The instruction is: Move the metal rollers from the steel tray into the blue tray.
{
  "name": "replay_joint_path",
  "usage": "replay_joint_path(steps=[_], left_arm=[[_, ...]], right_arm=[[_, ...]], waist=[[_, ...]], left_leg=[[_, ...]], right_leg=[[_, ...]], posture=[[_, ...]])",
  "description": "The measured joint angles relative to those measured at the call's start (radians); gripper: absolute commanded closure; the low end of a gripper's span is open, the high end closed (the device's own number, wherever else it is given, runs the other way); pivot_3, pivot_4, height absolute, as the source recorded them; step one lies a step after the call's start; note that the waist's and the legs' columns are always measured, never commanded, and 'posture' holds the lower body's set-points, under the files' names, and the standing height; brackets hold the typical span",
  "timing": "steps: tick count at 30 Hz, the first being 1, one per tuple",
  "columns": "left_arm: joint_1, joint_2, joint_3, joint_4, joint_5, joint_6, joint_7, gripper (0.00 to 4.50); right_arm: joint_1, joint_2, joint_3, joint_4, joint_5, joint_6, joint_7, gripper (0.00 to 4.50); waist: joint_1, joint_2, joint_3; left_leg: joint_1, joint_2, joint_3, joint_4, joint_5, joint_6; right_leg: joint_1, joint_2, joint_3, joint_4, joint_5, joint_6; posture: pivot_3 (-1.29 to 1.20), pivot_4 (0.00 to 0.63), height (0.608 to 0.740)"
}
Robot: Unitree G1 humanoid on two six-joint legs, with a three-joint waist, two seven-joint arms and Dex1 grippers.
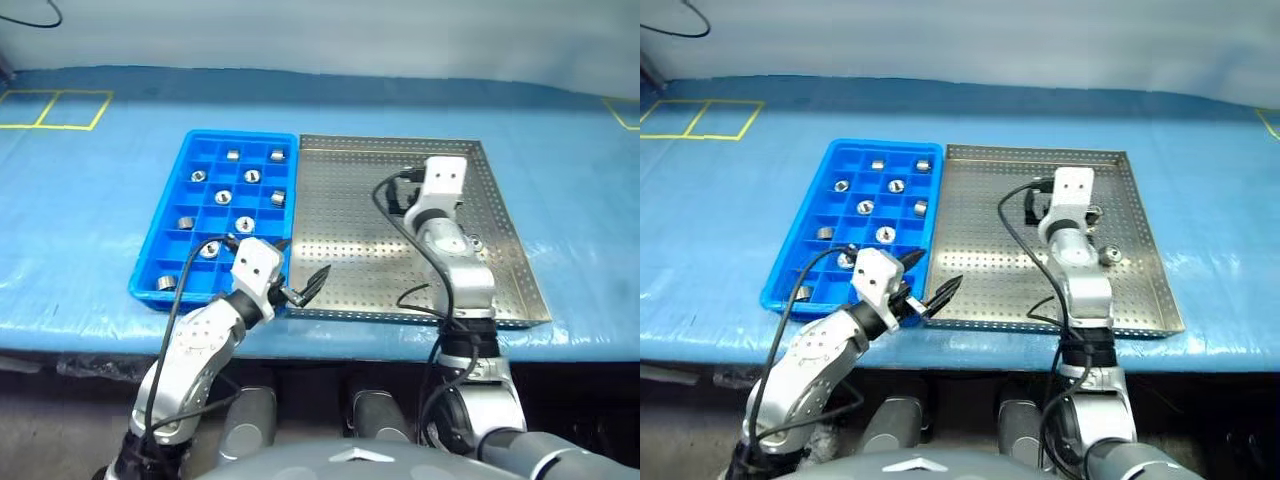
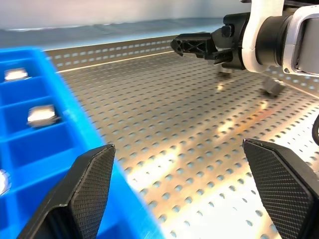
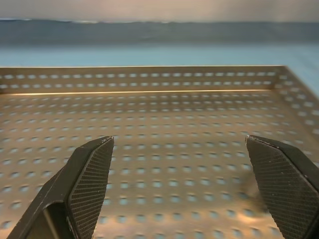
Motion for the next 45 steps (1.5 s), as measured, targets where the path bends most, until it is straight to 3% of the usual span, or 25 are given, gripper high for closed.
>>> replay_joint_path(steps=[8,24,33,41,45], left_arm=[[-0.059,0.056,-0.068,0.039,0.009,0.008,-0.075,0.00],[-0.055,0.066,-0.075,0.040,0.004,0.008,-0.095,0.00],[-0.054,0.064,-0.073,0.040,0.002,0.008,-0.093,0.00],[-0.052,0.050,-0.067,0.040,0.002,0.007,-0.083,0.00],[-0.025,0.040,-0.018,0.036,0.000,0.006,-0.049,0.00]], right_arm=[[0.113,0.019,-0.053,-0.078,0.004,0.053,-0.038,0.04],[0.163,0.078,-0.152,0.029,0.085,0.019,-0.051,0.04],[0.163,0.070,-0.154,0.033,0.103,-0.023,-0.039,2.80],[0.163,0.055,-0.105,0.019,0.103,-0.015,-0.004,2.80],[0.156,0.032,0.041,-0.073,0.102,0.026,0.087,2.80]], waist=[[-0.046,0.000,0.000],[-0.047,0.000,0.000],[-0.046,0.000,0.000],[-0.047,0.000,0.000],[-0.046,0.001,0.000]], left_leg=[[0.002,0.000,0.004,0.001,0.000,0.001],[0.002,0.000,0.006,0.006,0.001,0.003],[0.002,0.000,0.006,0.006,0.001,0.003],[0.002,0.000,0.006,0.005,0.001,0.003],[0.003,0.001,0.005,0.005,0.001,0.003]], right_leg=[[0.001,0.000,0.005,0.001,0.000,0.003],[0.003,0.000,0.007,0.001,-0.002,0.005],[0.003,0.000,0.008,0.001,-0.001,0.005],[0.002,0.000,0.008,0.001,-0.001,0.005],[0.002,0.001,0.007,0.002,-0.002,0.005]], posture=[[-0.06,0.150,0.740],[-0.04,0.150,0.740],[-0.03,0.150,0.740],[0.01,0.150,0.740],[0.08,0.150,0.740]])
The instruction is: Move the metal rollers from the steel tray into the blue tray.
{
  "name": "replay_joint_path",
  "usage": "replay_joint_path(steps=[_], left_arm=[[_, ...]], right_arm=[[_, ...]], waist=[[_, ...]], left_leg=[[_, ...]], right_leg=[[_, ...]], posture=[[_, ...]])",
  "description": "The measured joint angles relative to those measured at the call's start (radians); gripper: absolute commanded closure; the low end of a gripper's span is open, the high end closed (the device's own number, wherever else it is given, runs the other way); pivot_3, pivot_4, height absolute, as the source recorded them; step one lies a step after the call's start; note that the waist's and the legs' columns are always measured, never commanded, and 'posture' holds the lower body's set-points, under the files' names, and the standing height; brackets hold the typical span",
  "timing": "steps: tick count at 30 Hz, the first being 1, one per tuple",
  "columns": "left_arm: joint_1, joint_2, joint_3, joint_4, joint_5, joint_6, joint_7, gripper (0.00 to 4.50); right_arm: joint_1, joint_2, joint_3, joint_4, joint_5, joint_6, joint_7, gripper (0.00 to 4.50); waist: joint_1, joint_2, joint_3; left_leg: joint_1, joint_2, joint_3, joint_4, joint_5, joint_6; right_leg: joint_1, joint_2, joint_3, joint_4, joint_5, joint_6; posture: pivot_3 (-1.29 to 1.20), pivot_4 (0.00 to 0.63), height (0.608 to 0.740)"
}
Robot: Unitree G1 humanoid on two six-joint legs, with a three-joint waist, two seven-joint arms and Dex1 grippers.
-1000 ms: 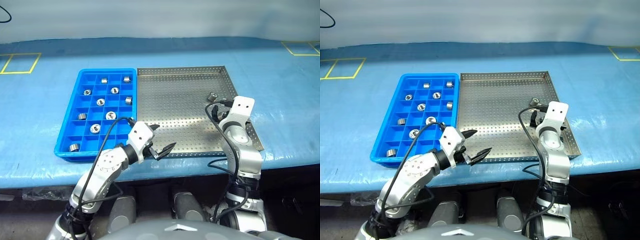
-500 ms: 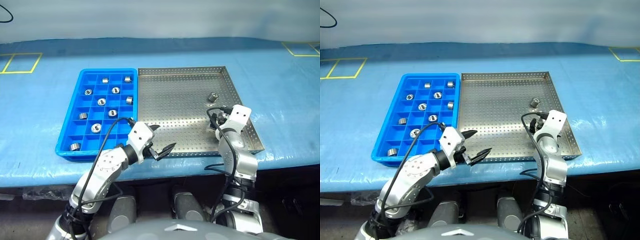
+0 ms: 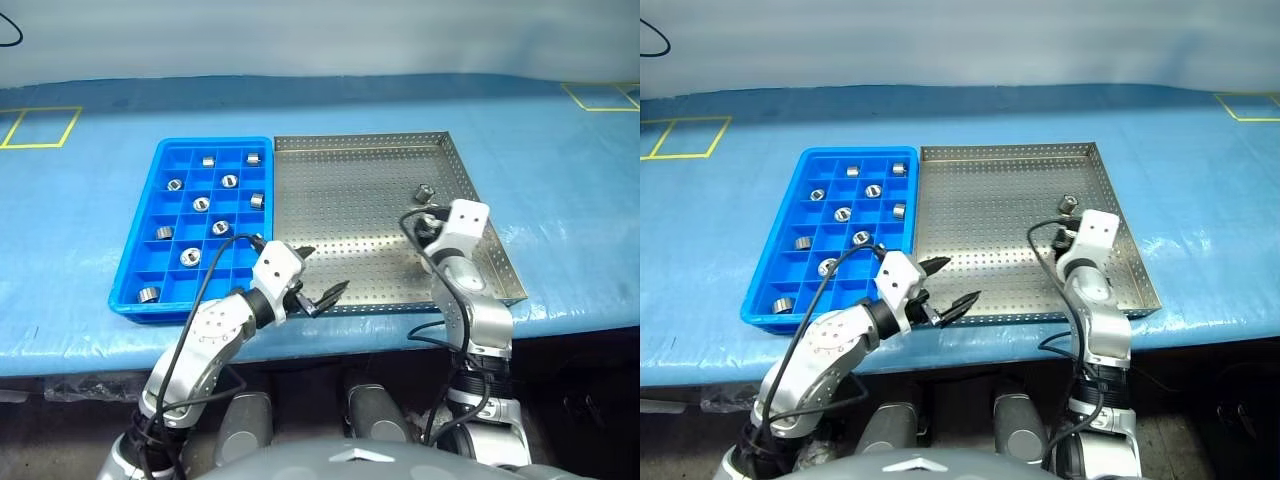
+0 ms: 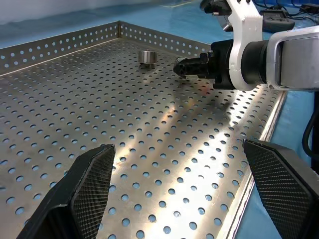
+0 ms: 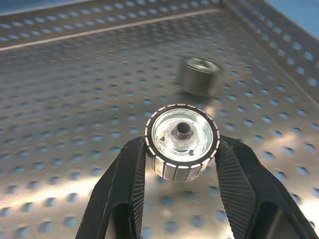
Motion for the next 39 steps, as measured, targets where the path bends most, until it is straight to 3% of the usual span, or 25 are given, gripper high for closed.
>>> replay_joint_path(steps=[6,15,23,34,35,39], left_arm=[[0.090,0.008,0.114,-0.075,0.000,0.000,0.053,0.00],[0.315,0.019,0.274,-0.218,-0.009,0.009,0.114,0.00],[0.351,0.012,0.296,-0.251,-0.011,0.009,0.134,0.00],[0.344,0.009,0.275,-0.250,-0.012,0.007,0.130,0.00],[0.341,0.009,0.273,-0.250,-0.012,0.006,0.129,0.00],[0.330,0.010,0.268,-0.245,-0.014,0.005,0.122,0.00]], right_arm=[[-0.095,0.049,0.202,-0.061,0.014,0.048,0.110,2.80],[-0.146,0.126,0.381,0.021,0.024,0.051,0.224,2.80],[-0.140,0.107,0.480,0.018,0.019,0.133,0.279,2.80],[-0.170,0.055,0.517,-0.026,-0.035,0.248,0.276,2.80],[-0.172,0.044,0.525,-0.034,-0.038,0.257,0.277,2.07],[-0.172,0.028,0.538,-0.074,-0.042,0.284,0.276,0.86]], waist=[[0.032,0.000,0.000],[0.109,-0.001,0.000],[0.144,-0.002,0.000],[0.157,-0.003,0.000],[0.158,-0.003,-0.001],[0.162,-0.003,-0.001]], left_leg=[[0.000,0.000,-0.002,-0.001,0.000,0.000],[-0.001,-0.001,-0.004,-0.003,0.000,0.000],[0.000,0.000,-0.005,-0.004,0.000,-0.001],[-0.001,-0.001,-0.005,-0.004,-0.001,-0.001],[-0.001,-0.001,-0.005,-0.004,-0.001,-0.001],[-0.001,-0.001,-0.005,-0.004,-0.001,-0.001]], right_leg=[[0.000,-0.001,-0.001,-0.001,0.000,-0.001],[-0.001,-0.002,-0.005,-0.004,-0.001,-0.005],[-0.003,-0.004,-0.006,-0.007,-0.001,-0.005],[-0.003,-0.005,-0.007,-0.007,-0.002,-0.006],[-0.003,-0.005,-0.007,-0.007,-0.002,-0.006],[-0.003,-0.005,-0.007,-0.007,-0.002,-0.005]], posture=[[0.18,0.150,0.740],[0.30,0.150,0.740],[0.30,0.150,0.740],[0.27,0.150,0.740],[0.27,0.150,0.740],[0.27,0.150,0.740]])
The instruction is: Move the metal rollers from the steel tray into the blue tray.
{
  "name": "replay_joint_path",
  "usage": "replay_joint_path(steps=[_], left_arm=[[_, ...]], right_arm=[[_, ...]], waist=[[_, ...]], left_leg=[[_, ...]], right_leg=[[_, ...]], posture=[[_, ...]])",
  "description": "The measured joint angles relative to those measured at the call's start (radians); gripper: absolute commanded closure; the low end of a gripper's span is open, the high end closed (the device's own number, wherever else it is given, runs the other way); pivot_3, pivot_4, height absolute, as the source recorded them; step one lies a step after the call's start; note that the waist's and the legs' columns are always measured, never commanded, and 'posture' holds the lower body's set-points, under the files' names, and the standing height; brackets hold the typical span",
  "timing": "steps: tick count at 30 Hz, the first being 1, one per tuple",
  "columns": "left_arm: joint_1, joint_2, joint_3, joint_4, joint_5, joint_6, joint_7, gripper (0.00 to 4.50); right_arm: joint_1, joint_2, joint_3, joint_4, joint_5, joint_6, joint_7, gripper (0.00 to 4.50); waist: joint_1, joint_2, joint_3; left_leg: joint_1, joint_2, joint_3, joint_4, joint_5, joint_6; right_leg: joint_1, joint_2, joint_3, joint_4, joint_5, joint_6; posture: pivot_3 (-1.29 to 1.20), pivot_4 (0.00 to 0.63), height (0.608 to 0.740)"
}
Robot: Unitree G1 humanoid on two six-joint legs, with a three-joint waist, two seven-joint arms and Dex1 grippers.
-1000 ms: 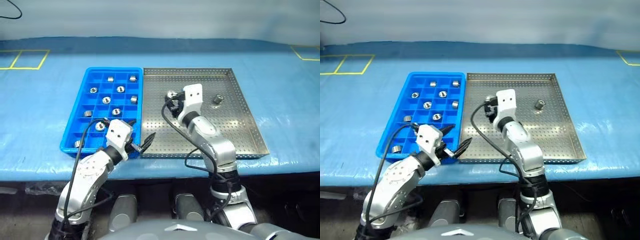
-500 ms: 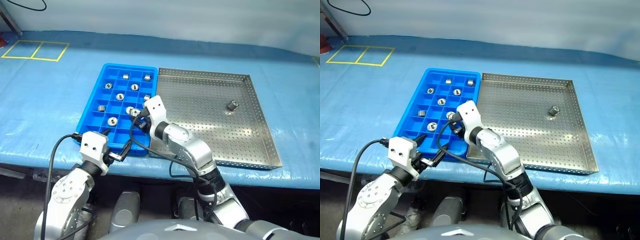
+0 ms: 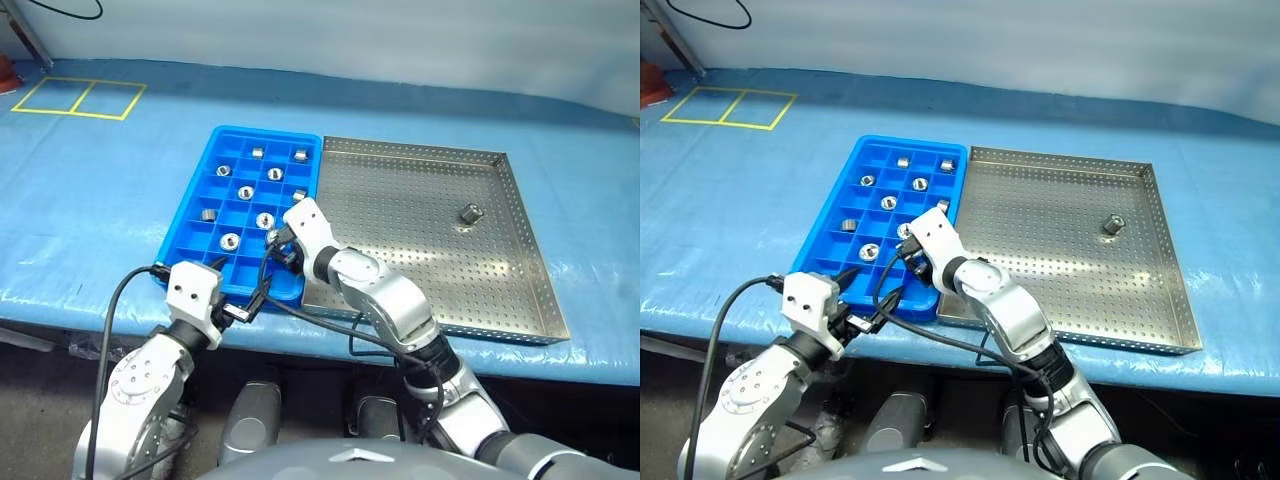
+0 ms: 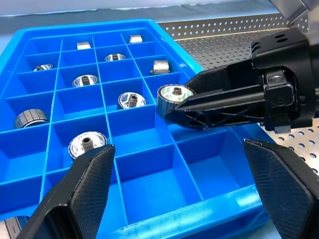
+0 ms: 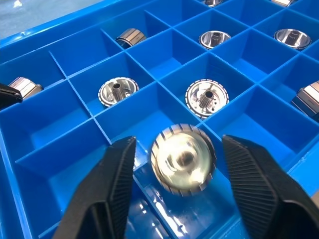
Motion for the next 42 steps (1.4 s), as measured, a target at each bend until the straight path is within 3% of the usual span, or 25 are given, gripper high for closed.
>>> replay_joint_path(steps=[3,9,15,25,33,42], left_arm=[[-0.009,0.000,-0.002,0.005,-0.006,0.000,-0.009,0.00],[-0.041,0.003,-0.012,0.027,-0.009,0.000,-0.015,0.00],[-0.078,0.023,-0.038,0.037,-0.018,-0.001,-0.042,0.00],[-0.252,0.039,-0.209,0.149,-0.014,-0.007,-0.137,0.00],[-0.337,0.003,-0.323,0.190,-0.017,-0.018,-0.175,0.00],[-0.371,-0.019,-0.362,0.197,-0.016,-0.018,-0.173,0.00]], right_arm=[[0.003,-0.019,-0.007,-0.029,-0.009,0.023,-0.008,0.03],[0.041,-0.044,-0.082,-0.069,-0.018,0.021,-0.038,0.03],[0.018,-0.044,-0.300,-0.016,-0.054,-0.114,-0.168,0.03],[-0.118,-0.059,-0.606,0.446,-0.054,-0.376,-0.362,0.03],[-0.198,-0.089,-0.708,0.678,-0.028,-0.524,-0.427,0.03],[-0.288,-0.115,-0.766,0.912,0.024,-0.632,-0.440,0.03]], waist=[[0.000,0.000,0.000],[-0.014,0.000,0.000],[-0.031,0.000,0.000],[-0.090,0.000,0.000],[-0.127,0.000,0.000],[-0.135,0.001,0.000]], left_leg=[[0.000,0.000,0.000,0.000,0.000,0.000],[-0.004,0.000,0.001,0.000,0.000,0.000],[-0.004,0.000,0.001,0.000,0.000,0.000],[-0.003,0.000,0.003,0.000,0.001,0.000],[-0.002,-0.001,0.003,0.000,0.001,0.001],[0.000,0.000,0.005,0.001,0.001,0.002]], right_leg=[[0.000,0.000,0.000,0.000,0.000,0.000],[0.001,0.001,0.000,0.001,0.001,-0.001],[0.000,0.002,0.000,0.001,0.001,-0.002],[0.001,0.003,0.003,0.002,0.005,0.001],[0.002,0.004,0.004,0.003,0.008,0.005],[0.004,0.004,0.007,0.003,0.009,0.006]], posture=[[0.23,0.150,0.740],[0.20,0.150,0.740],[0.16,0.150,0.740],[0.06,0.150,0.740],[0.04,0.150,0.740],[0.05,0.150,0.740]])
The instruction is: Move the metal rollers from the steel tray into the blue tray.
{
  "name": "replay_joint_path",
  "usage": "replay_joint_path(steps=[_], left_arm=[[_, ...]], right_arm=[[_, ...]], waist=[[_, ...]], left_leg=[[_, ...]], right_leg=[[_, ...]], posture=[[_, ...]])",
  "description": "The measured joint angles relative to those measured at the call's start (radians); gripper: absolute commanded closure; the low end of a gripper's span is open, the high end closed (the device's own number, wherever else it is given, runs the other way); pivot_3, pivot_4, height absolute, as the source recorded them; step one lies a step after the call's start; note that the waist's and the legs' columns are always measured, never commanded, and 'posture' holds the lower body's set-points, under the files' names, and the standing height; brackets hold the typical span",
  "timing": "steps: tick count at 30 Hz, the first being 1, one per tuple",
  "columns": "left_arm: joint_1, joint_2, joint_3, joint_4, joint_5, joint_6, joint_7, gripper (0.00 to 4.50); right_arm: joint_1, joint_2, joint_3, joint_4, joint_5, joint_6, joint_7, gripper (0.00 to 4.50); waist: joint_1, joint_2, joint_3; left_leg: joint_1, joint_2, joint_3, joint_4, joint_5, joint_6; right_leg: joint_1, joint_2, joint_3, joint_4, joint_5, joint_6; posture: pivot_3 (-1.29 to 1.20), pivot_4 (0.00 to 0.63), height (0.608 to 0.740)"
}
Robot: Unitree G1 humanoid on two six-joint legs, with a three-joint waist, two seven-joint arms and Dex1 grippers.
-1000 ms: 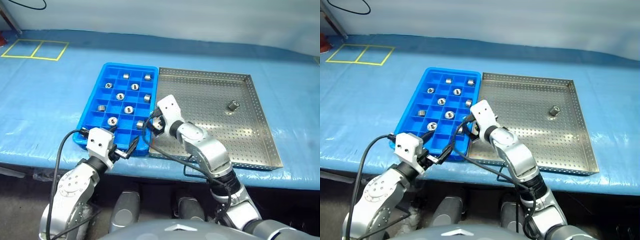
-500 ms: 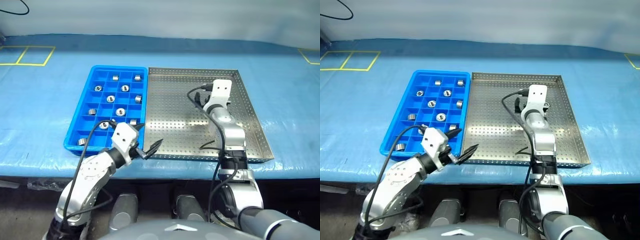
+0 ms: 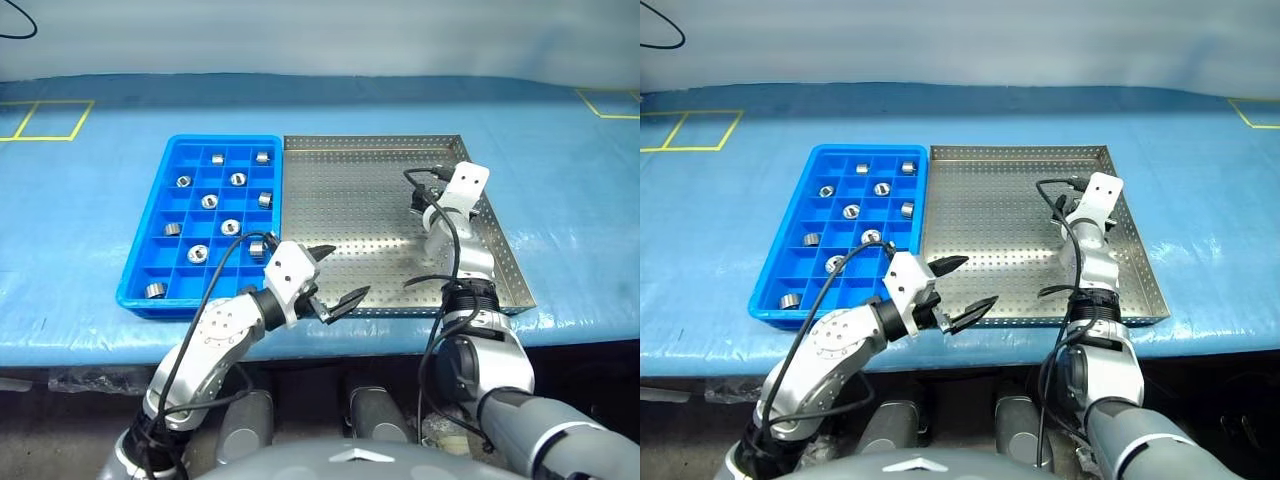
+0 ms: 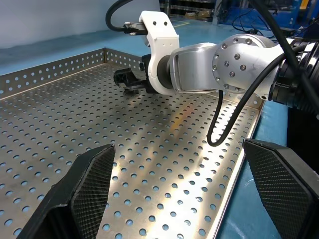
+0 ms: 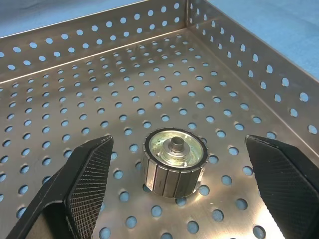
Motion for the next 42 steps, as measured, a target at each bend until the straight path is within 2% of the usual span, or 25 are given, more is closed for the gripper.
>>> replay_joint_path(steps=[6,15,18,24,25,28,30,33,38,42], left_arm=[[0.004,-0.001,-0.001,0.000,0.000,-0.001,0.009,0.00],[0.019,-0.003,0.000,0.000,0.000,-0.003,0.031,0.00],[0.023,-0.003,0.000,0.000,0.000,-0.004,0.033,0.00],[0.028,-0.004,0.003,0.000,0.000,-0.005,0.044,0.00],[0.028,-0.004,0.003,0.000,0.000,-0.005,0.044,0.00],[0.031,-0.005,0.004,0.000,0.000,-0.006,0.048,0.00],[0.032,-0.005,0.004,0.000,-0.001,-0.006,0.050,0.00],[0.043,-0.010,0.026,-0.001,-0.009,-0.006,0.058,0.00],[0.084,-0.015,0.121,-0.020,-0.022,-0.007,0.092,0.00],[0.141,0.010,0.193,-0.067,-0.018,-0.008,0.118,0.00]], right_arm=[[-0.080,-0.024,-0.003,0.150,0.003,-0.059,-0.001,0.03],[-0.120,-0.056,-0.002,0.286,0.004,-0.117,-0.001,0.03],[-0.123,-0.060,-0.002,0.313,0.004,-0.130,-0.001,0.61],[-0.124,-0.062,0.003,0.326,0.004,-0.136,0.000,2.57],[-0.124,-0.062,0.005,0.327,0.004,-0.136,0.000,2.76],[-0.124,-0.061,0.008,0.323,0.005,-0.136,0.002,2.76],[-0.118,-0.057,0.012,0.291,0.006,-0.131,0.015,2.76],[-0.053,-0.028,0.071,0.101,0.006,-0.094,0.084,2.76],[0.089,0.039,0.232,-0.288,0.015,0.070,0.220,2.76],[0.131,0.070,0.352,-0.485,0.021,0.187,0.305,2.76]], waist=[[0.003,0.000,0.000],[0.006,0.000,0.000],[0.007,0.000,0.000],[0.009,0.000,0.000],[0.010,0.000,0.000],[0.011,0.000,0.000],[0.010,0.001,0.000],[0.008,0.001,0.000],[0.011,0.001,0.000],[0.026,0.002,0.000]], left_leg=[[0.000,0.000,0.000,0.000,0.000,0.000],[0.000,-0.001,-0.001,0.000,0.000,0.000],[0.001,-0.001,-0.001,0.000,0.000,0.000],[0.001,-0.001,-0.001,0.000,0.000,0.000],[0.001,-0.001,-0.001,0.000,0.000,0.000],[0.001,-0.001,-0.001,0.000,0.000,0.000],[0.001,-0.001,-0.001,0.000,0.000,0.000],[0.001,0.000,-0.001,-0.001,0.000,0.000],[0.001,0.000,-0.003,-0.001,0.000,0.000],[0.002,0.000,-0.003,-0.001,0.000,0.000]], right_leg=[[0.000,0.000,0.000,0.000,0.000,0.000],[0.001,0.000,0.000,0.000,0.000,0.000],[0.001,0.000,0.000,0.000,0.000,0.000],[0.001,0.000,0.000,0.000,0.000,0.000],[0.002,0.000,0.000,0.000,0.000,0.000],[0.002,0.000,0.000,0.000,0.000,0.000],[0.002,0.000,0.000,0.000,0.000,0.000],[0.001,0.000,0.000,0.001,0.000,0.000],[0.000,0.001,-0.001,0.003,-0.001,-0.002],[0.000,0.000,-0.002,0.003,-0.001,-0.002]], posture=[[0.07,0.150,0.740],[0.09,0.150,0.740],[0.09,0.150,0.740],[0.09,0.150,0.740],[0.09,0.150,0.740],[0.09,0.150,0.740],[0.09,0.150,0.740],[0.09,0.150,0.740],[0.14,0.150,0.740],[0.19,0.150,0.740]])
